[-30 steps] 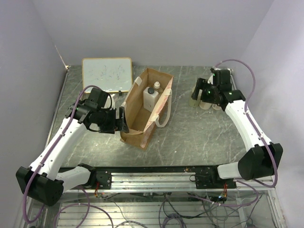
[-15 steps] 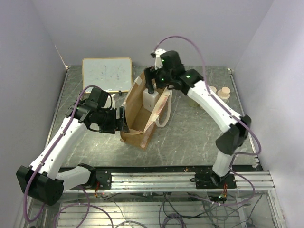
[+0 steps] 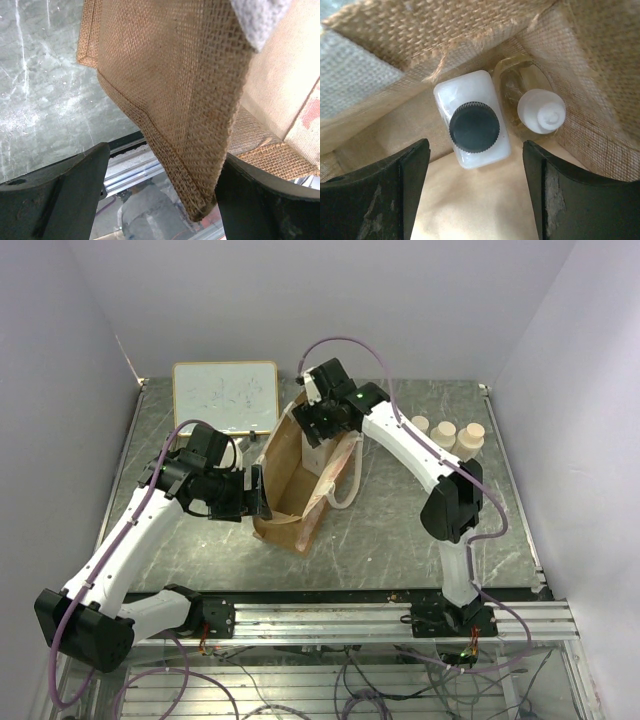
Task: Take the personal care products out of the canvas bag
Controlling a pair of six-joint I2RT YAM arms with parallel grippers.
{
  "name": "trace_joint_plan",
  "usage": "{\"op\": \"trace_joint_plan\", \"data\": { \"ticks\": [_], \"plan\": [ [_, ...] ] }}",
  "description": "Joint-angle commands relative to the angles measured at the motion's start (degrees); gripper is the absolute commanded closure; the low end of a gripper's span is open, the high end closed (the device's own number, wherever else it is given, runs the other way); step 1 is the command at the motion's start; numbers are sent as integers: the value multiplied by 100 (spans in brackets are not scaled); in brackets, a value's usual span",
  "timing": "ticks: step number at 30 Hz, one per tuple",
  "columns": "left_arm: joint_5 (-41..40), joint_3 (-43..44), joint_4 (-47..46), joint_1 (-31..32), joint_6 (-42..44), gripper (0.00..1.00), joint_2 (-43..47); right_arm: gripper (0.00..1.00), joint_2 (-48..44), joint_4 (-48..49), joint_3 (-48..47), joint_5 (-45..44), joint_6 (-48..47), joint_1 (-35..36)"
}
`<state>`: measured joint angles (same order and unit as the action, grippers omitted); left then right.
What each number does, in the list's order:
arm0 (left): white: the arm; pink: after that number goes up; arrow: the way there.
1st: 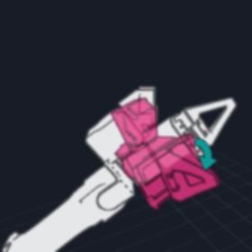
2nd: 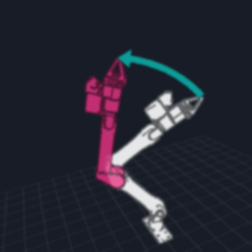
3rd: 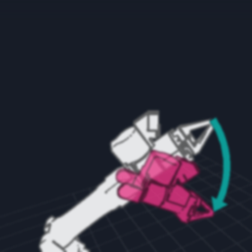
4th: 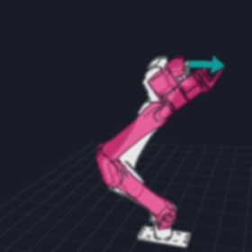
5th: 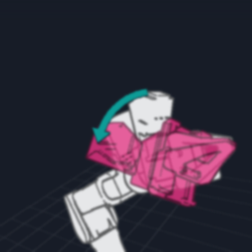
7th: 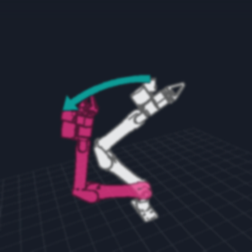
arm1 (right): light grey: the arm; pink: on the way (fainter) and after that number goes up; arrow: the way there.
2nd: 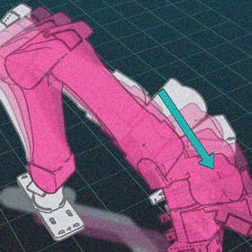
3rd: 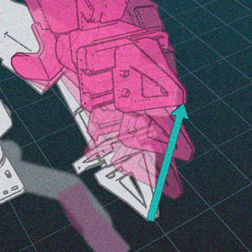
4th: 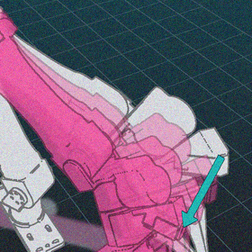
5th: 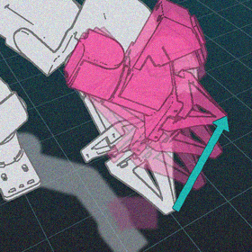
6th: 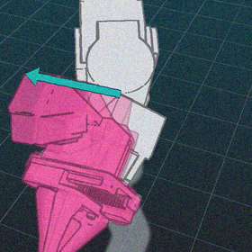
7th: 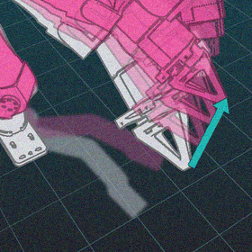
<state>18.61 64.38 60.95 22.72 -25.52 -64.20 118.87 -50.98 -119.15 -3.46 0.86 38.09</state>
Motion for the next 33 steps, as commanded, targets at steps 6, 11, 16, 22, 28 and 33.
{"op": "trace_joint_plan", "data": {
  "ticks": [6, 11, 16, 22, 28, 33],
  "plan": [
    [-172, 92, 233, 26, 22, 10, 45, 31, 424, 86, -113, 60, -179, 18],
    [-194, 140, 275, 31, 38, 10, 33, 39, 646, 197, -195, 170, -90, 62],
    [-213, 178, 314, 31, 62, 10, 8, 44, 890, 189, -304, 170, -51, 157],
    [-207, 164, 312, 26, 77, 10, 18, 44, 971, 328, -184, -184, 46, 232],
    [-196, 130, 289, 31, 87, 10, 38, 72, 804, 294, -387, -390, 242, 283],
    [-157, 84, 247, 26, 104, 10, 49, 84, 344, 390, -518, -249, 714, 278]
  ]
}}
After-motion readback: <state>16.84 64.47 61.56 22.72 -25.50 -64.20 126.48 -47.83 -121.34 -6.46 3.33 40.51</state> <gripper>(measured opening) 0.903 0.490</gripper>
